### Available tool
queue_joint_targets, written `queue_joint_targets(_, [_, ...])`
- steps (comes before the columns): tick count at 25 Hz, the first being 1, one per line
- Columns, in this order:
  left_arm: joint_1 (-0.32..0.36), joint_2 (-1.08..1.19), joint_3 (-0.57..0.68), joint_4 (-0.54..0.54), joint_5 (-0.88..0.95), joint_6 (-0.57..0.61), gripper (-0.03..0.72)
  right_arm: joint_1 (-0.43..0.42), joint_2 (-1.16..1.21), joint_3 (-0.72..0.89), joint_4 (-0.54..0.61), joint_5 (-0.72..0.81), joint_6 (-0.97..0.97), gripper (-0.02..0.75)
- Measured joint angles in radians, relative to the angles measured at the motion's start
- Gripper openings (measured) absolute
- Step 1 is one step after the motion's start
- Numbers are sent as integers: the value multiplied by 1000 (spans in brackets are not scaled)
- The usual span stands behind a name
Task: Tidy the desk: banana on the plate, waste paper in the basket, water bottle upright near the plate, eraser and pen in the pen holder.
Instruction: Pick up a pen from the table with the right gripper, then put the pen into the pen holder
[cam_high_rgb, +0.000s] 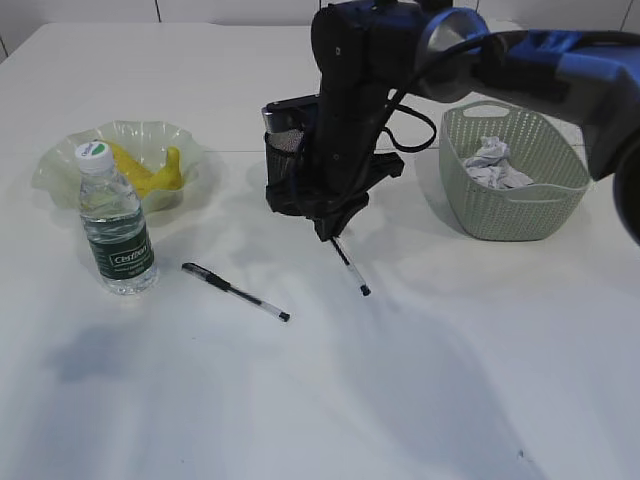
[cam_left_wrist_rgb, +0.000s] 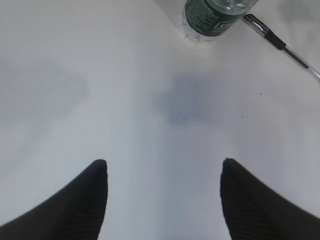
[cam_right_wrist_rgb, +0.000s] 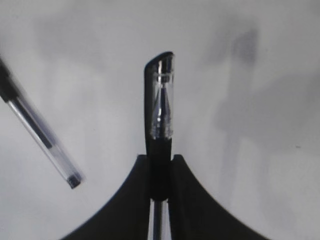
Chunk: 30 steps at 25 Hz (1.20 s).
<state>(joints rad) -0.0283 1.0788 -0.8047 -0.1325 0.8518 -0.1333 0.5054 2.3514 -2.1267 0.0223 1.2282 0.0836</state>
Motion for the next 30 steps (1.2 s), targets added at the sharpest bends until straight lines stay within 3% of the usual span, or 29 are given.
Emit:
queue_joint_targets(10, [0, 0, 0, 0, 0, 0, 496, 0, -228, 300, -22, -19, -57, 45])
queue_joint_targets(19, [0, 0, 0, -2, 20, 0, 496, -27, -500, 735, -22, -478, -73, 45])
queue_joint_targets(30, [0, 0, 0, -7, 20, 0, 496, -68, -508, 775, -22, -1015, -84, 45])
